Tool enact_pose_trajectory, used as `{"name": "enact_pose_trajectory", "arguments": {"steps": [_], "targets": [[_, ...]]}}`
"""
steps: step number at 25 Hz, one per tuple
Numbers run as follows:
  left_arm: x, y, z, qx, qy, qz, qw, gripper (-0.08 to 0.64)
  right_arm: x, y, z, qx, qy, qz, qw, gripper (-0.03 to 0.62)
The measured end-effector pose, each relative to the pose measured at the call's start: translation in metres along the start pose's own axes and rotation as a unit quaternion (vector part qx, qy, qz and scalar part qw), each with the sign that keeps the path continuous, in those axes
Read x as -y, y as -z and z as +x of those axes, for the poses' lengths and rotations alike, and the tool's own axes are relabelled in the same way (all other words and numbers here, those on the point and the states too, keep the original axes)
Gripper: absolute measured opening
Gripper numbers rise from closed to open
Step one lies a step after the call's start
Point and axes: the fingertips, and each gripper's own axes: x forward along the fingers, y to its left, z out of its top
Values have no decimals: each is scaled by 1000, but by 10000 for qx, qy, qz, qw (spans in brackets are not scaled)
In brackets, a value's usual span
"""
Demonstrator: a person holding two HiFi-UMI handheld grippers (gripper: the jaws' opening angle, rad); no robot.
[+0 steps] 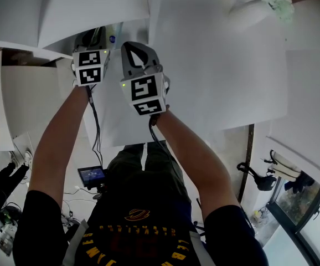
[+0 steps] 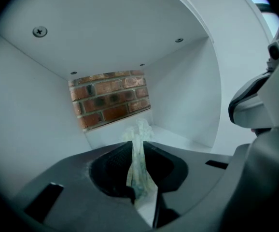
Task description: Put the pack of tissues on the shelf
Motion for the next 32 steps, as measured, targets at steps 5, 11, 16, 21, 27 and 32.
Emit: {"name": "enact_pose_trajectory", "arguments": {"steps": [5,11,16,21,27,32], "targets": [[1,-7,-4,111,201,-208,9995,204,2,0,-4,-50,2,-3,10000,-2],[0,-16,-22,291,242,-408,9985,213,-4,-6,-8,-20,-56,-78,10000,-2],[2,-25,-39,432,236,-422,9979,213,-8,-10,-11,4,-90,-131,9999,-2],[3,-33,-57,556,239,-558,9966,213,-10,-15,-13,2,-98,-233,9997,-2],[-3,-34,-80,580,217,-751,9953,213,-16,-29,-17,38,-111,-363,9993,-2],[-14,-45,-100,655,119,-1095,9917,213,-19,-49,-19,145,-133,-443,9988,-2]]}}
